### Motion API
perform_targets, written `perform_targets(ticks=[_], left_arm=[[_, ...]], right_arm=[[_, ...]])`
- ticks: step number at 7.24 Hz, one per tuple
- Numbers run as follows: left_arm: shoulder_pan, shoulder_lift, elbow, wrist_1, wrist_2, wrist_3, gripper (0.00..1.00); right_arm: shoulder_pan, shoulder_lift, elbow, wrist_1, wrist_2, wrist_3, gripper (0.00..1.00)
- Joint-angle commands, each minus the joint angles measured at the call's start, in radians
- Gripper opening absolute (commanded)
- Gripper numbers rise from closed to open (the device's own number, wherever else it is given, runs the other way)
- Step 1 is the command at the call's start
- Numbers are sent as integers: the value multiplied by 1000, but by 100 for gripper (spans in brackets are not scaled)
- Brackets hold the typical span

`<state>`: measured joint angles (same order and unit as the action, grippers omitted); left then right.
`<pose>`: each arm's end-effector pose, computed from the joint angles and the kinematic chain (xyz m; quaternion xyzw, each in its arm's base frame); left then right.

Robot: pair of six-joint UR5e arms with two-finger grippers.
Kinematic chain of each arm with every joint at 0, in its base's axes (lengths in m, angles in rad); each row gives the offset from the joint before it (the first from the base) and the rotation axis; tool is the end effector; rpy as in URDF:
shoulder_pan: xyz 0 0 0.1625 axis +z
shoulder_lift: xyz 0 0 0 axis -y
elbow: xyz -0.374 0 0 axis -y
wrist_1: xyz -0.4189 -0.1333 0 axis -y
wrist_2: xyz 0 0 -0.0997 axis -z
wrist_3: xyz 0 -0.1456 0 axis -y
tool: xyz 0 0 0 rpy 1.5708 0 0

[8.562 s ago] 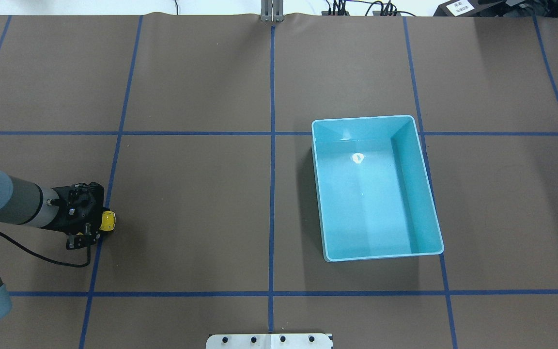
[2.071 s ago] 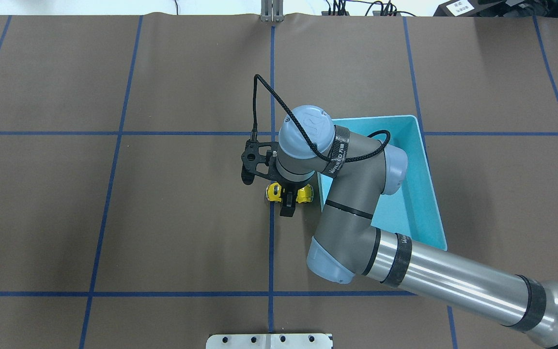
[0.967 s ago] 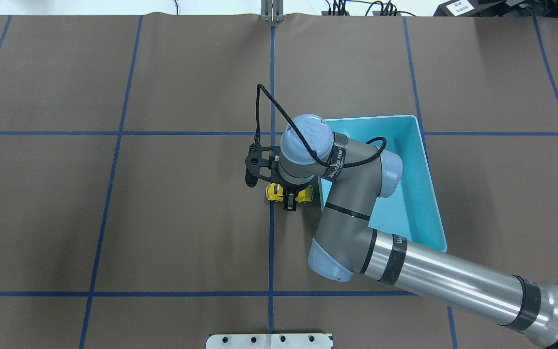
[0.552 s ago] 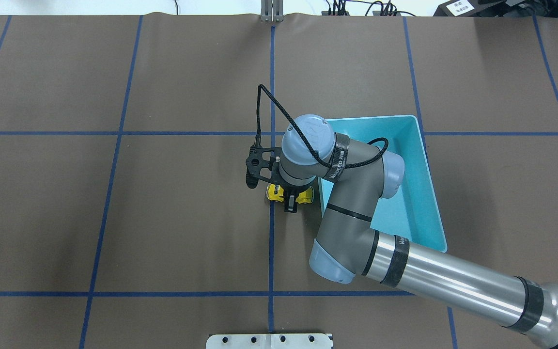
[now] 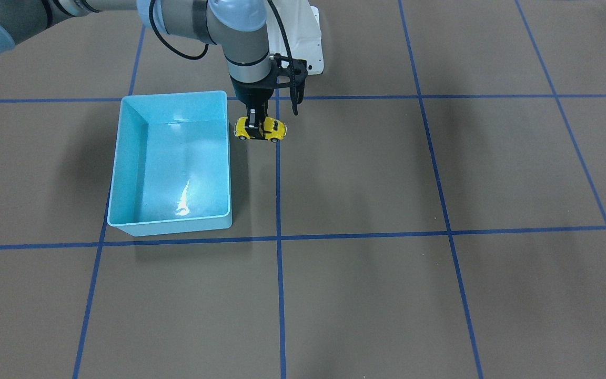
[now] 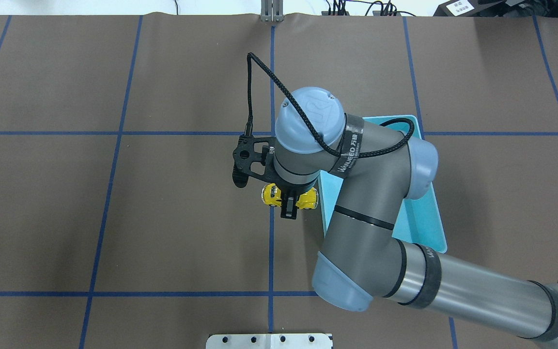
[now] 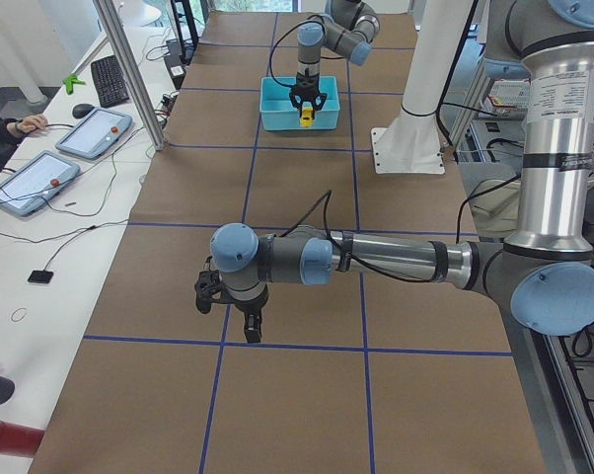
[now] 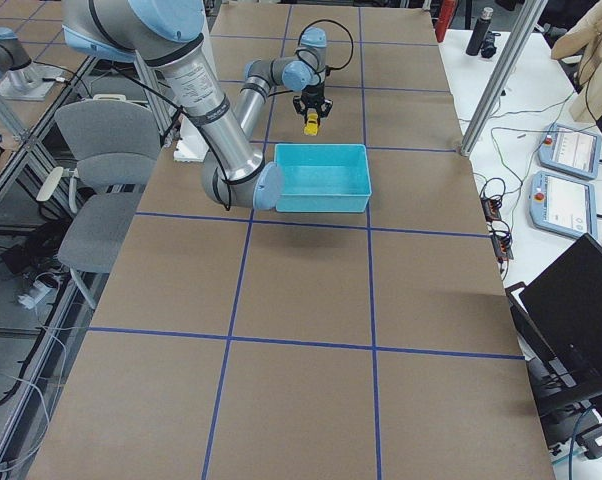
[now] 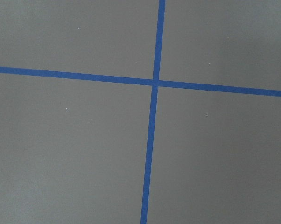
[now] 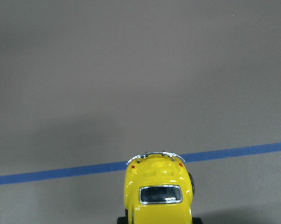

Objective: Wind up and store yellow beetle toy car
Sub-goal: 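Carry the car over the blue bin and lower it inside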

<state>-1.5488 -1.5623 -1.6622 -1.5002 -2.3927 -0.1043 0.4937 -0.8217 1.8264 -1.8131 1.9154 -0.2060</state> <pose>-0.0153 -0.5157 0.5997 -0.0196 0.3990 -0.0353 0.9160 -0.5291 -0.3803 0.1131 0.2652 -0.2989 -0.5984 0.6945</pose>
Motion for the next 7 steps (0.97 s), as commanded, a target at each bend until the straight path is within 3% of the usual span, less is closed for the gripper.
perform_targets(ticks=[1,3,5,7], left_arm=[[-1,1,-1,0,-2,0,100],[-4,1,1,0,-2,0,100],[-17,1,2,0,-9,0,100],[-17,1,2,0,-23,0,100]], right_arm=[[40,-115,150,-81,30,-62,0],[148,-183,157,-81,88,-351,0],[151,-269,163,-65,85,-363,0],[143,-377,104,143,89,-362,0]])
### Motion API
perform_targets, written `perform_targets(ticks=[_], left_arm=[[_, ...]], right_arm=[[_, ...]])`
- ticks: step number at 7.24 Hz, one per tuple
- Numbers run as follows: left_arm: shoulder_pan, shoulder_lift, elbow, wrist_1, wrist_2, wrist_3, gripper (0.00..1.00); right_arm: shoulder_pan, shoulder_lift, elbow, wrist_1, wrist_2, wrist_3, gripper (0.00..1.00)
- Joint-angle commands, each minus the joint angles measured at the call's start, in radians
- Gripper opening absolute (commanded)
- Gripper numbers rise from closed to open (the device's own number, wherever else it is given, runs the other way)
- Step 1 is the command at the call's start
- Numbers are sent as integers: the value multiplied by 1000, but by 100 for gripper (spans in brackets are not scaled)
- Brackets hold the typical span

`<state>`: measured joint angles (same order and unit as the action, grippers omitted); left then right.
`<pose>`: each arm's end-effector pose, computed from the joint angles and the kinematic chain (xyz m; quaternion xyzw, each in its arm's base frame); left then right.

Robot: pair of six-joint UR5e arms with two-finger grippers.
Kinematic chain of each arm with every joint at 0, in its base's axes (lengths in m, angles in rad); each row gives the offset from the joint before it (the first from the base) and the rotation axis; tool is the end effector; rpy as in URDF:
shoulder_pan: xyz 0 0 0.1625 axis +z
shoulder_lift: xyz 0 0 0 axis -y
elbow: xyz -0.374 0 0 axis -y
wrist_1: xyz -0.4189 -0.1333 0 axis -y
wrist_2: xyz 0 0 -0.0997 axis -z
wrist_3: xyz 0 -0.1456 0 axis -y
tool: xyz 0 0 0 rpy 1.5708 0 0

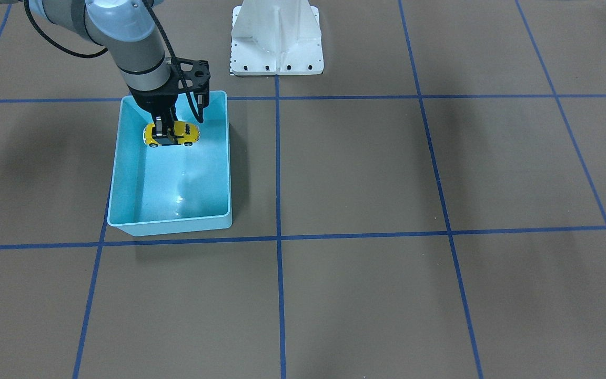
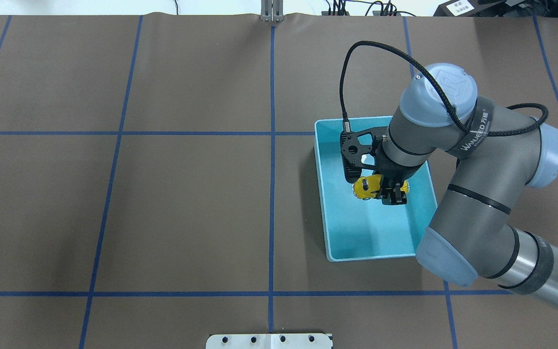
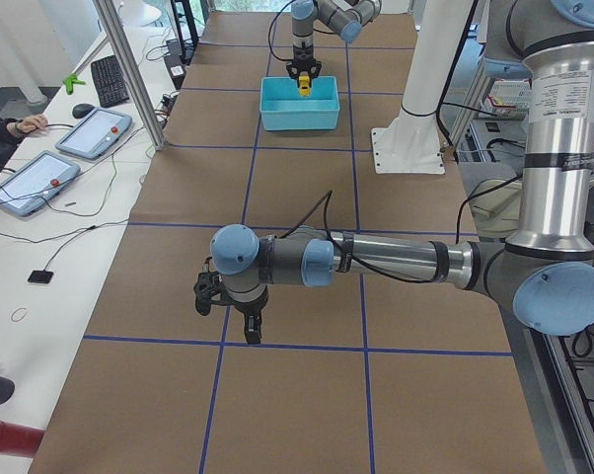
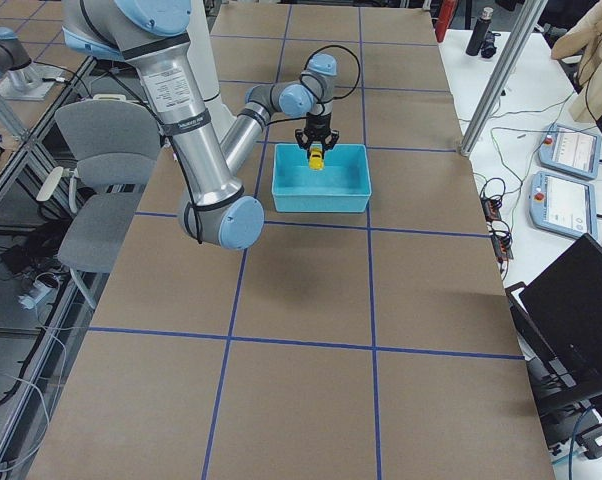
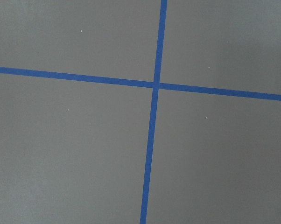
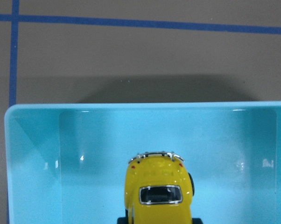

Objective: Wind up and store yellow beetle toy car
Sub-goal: 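Carry the car over the blue bin and lower it inside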

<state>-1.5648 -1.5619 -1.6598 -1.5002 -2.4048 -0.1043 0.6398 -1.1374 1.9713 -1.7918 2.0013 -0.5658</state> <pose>-0.0224 -0.5150 0.5998 -0.0180 0.4046 -0.0430 0.9133 -0.4350 -0.4142 0.2426 0.2528 -0.2538 -0.6810 0.6387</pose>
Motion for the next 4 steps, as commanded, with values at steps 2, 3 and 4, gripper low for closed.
perform_targets(ticks=[2,3,4], left_arm=[[0,0,0,0,-11,0,100],[0,0,2,0,-11,2,100],[0,0,2,0,-11,2,100]], right_arm=[[-47,-62,-78,177,-7,7,0],[-61,-58,-91,177,-9,9,0],[-68,-50,-104,177,-7,11,0]])
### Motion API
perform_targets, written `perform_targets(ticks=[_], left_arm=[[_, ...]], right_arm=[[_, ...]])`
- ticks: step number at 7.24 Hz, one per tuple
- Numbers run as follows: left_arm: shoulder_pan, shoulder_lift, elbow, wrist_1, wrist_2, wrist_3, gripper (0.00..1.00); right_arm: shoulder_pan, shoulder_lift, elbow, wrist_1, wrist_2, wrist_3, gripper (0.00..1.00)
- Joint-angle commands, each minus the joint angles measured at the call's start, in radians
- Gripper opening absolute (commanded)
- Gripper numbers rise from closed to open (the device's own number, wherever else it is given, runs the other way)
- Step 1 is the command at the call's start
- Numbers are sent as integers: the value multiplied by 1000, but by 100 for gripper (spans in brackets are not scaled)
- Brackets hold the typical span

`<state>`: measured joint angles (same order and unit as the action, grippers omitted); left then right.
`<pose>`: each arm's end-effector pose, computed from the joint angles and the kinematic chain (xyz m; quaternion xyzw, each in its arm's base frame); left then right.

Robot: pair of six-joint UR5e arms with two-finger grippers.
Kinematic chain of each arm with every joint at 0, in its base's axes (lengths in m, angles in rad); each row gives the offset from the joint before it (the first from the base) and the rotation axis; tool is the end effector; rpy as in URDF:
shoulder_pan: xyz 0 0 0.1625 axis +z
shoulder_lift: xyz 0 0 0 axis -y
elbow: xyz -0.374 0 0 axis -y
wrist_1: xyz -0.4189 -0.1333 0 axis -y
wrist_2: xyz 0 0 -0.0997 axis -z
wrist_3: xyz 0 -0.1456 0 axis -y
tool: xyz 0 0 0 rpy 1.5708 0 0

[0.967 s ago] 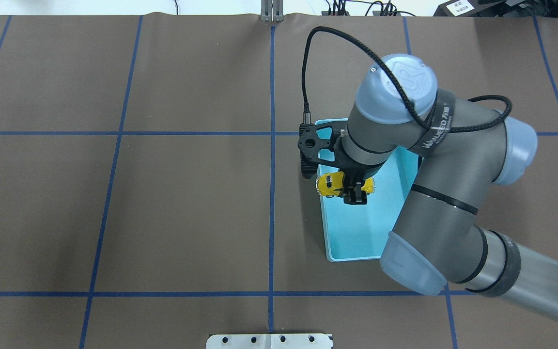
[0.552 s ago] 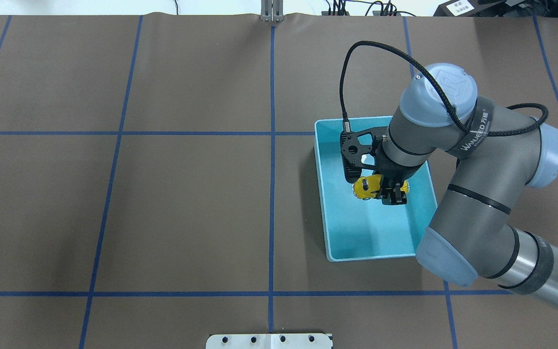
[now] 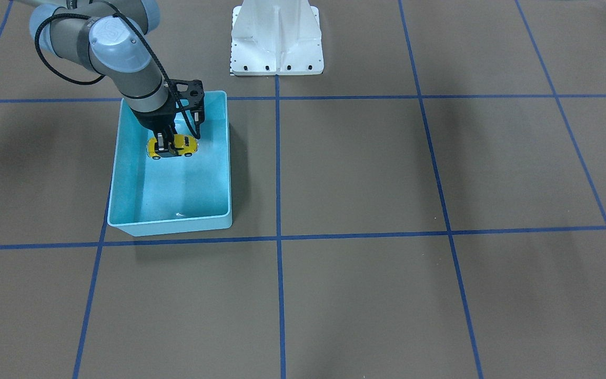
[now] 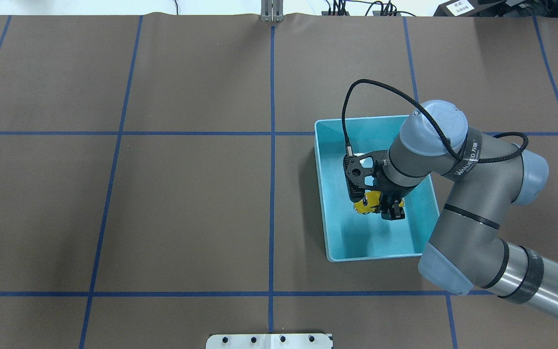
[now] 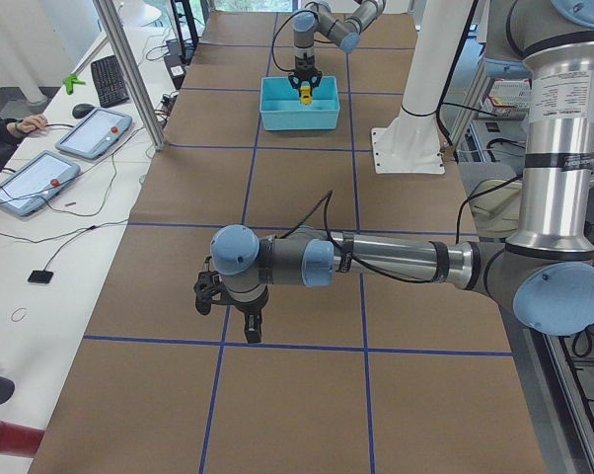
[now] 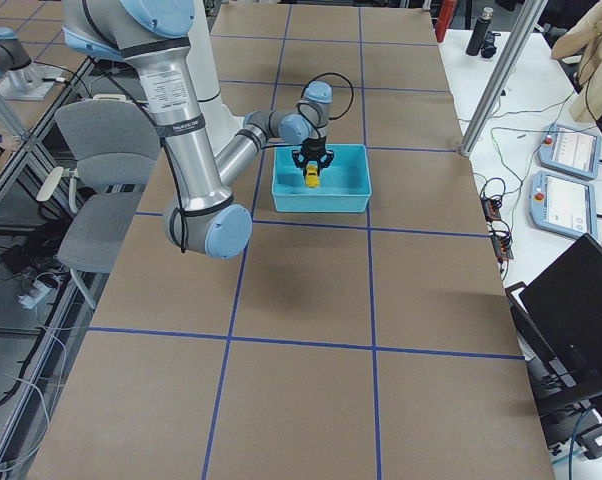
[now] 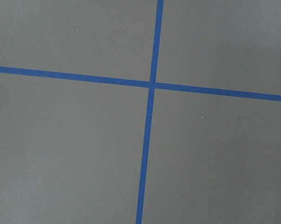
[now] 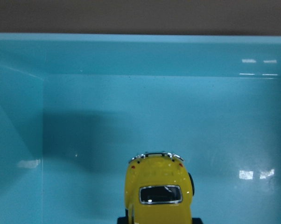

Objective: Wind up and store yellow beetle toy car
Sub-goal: 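Carry the car over the blue bin and lower it inside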

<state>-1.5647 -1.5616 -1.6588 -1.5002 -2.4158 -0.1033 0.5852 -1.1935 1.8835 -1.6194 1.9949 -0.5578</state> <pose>-0.0213 -0.5148 0.5993 -0.0187 0.4096 -0.0426 0.9111 -0.4764 -0.4037 0.2902 0.2587 -0.2606 -0.6945 0.6187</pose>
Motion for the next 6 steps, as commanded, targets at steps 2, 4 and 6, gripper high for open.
perform_targets(ticks=[2,4,6], left_arm=[[0,0,2,0,0,1,100],[0,0,2,0,0,1,100],[0,0,2,0,0,2,100]], right_arm=[[-21,8,-20,4,-2,24,34],[-21,8,-14,6,4,58,100],[1,-1,12,4,16,53,100]])
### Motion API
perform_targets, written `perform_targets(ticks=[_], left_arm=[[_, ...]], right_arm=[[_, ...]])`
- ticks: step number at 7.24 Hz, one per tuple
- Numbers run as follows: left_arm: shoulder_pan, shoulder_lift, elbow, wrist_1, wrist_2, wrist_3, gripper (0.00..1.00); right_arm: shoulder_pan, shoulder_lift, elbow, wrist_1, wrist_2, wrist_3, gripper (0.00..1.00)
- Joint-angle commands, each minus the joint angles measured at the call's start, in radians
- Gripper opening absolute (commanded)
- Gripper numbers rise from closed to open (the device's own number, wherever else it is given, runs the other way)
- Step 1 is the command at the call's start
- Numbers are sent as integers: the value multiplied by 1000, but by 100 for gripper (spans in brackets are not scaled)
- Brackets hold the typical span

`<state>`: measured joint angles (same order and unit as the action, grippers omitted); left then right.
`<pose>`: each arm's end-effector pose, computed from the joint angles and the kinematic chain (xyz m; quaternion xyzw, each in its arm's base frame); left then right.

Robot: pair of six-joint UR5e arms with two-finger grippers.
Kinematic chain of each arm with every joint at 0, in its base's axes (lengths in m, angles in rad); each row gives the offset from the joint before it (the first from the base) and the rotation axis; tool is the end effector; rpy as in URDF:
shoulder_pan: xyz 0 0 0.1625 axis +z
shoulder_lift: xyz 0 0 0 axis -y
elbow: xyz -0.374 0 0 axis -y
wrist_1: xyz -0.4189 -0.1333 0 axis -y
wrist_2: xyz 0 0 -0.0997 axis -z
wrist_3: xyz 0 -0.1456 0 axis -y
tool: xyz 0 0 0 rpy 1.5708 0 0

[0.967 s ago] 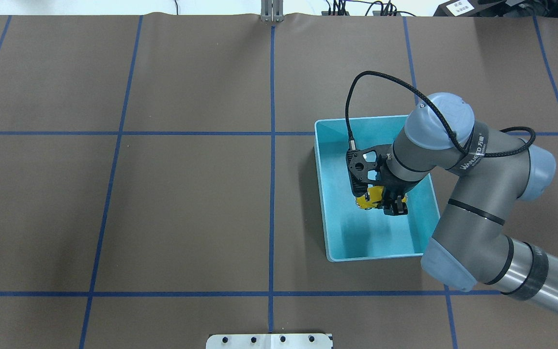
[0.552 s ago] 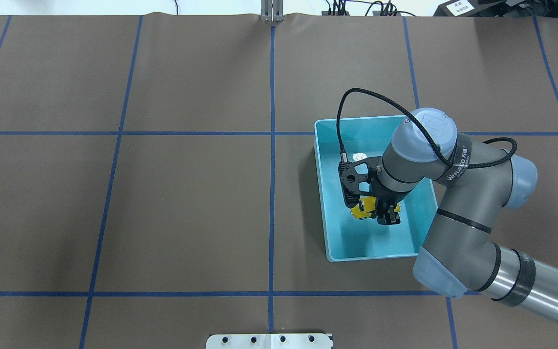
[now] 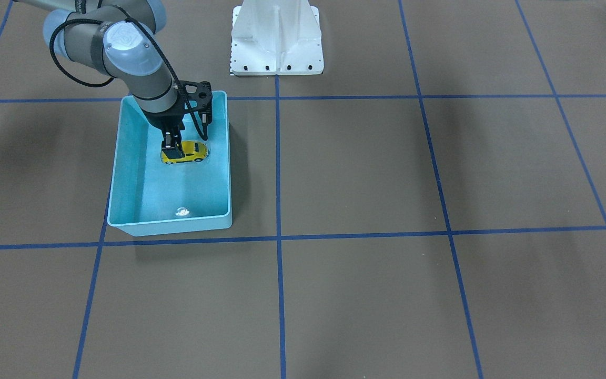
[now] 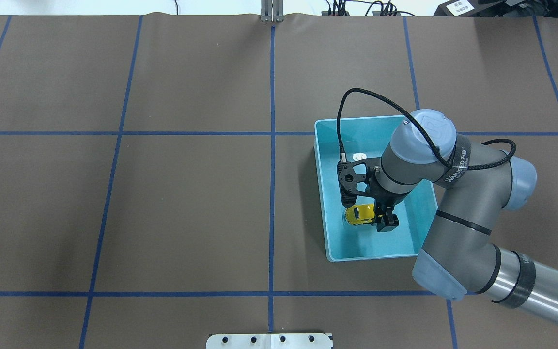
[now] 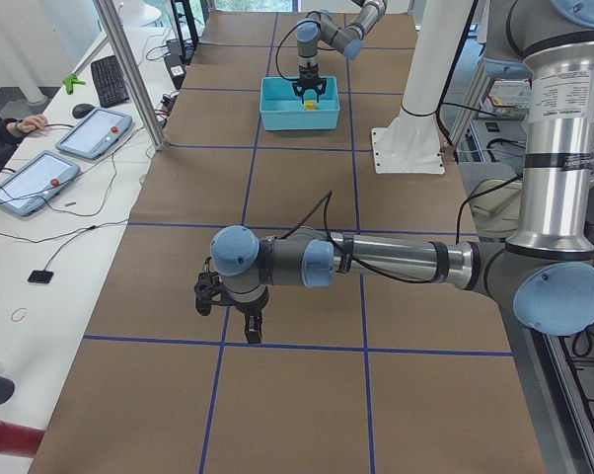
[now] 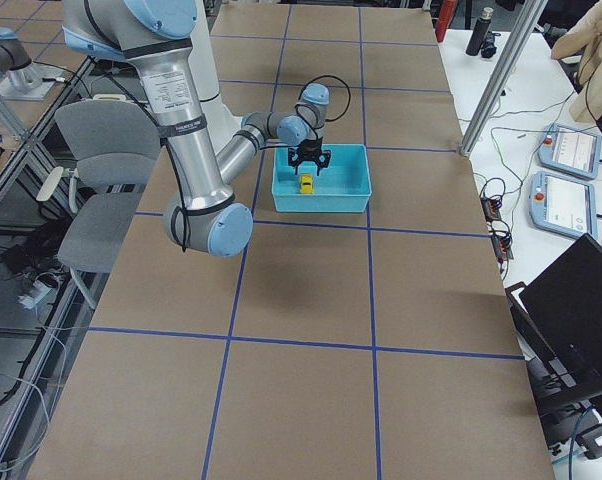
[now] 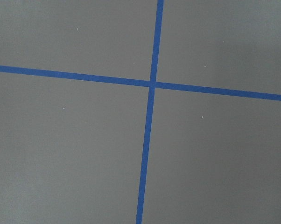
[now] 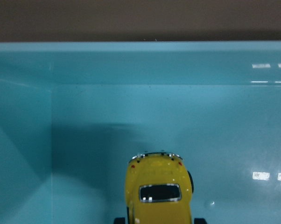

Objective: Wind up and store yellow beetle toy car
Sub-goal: 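Carry the car over the blue bin and lower it inside, then open the right gripper and withdraw it from the bin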

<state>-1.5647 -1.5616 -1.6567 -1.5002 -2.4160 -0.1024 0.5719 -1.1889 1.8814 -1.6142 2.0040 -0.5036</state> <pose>-0.0212 -0.5147 0.6004 -0.0195 0.4097 -0.0426 0.9110 -0.4832 -0.3968 0.2871 0.2520 -0.2738 -0.6819 0.6297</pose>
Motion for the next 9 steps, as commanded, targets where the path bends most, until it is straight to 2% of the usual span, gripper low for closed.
perform_targets(ticks=[1,3,4,5,6,9], left_arm=[[0,0,0,0,0,1,100],[0,0,0,0,0,1,100],[0,0,0,0,0,1,100],[-2,0,-1,0,0,1,100],[-6,0,-2,0,0,1,100],[-5,0,2,0,0,0,100]], right_arm=[[52,-6,42,-12,47,-1,100],[181,-52,67,-13,196,-3,100],[280,-92,79,-13,252,-3,100],[336,-215,146,-13,268,6,100],[398,-285,159,-13,279,28,100],[624,-447,136,-21,303,111,100]])
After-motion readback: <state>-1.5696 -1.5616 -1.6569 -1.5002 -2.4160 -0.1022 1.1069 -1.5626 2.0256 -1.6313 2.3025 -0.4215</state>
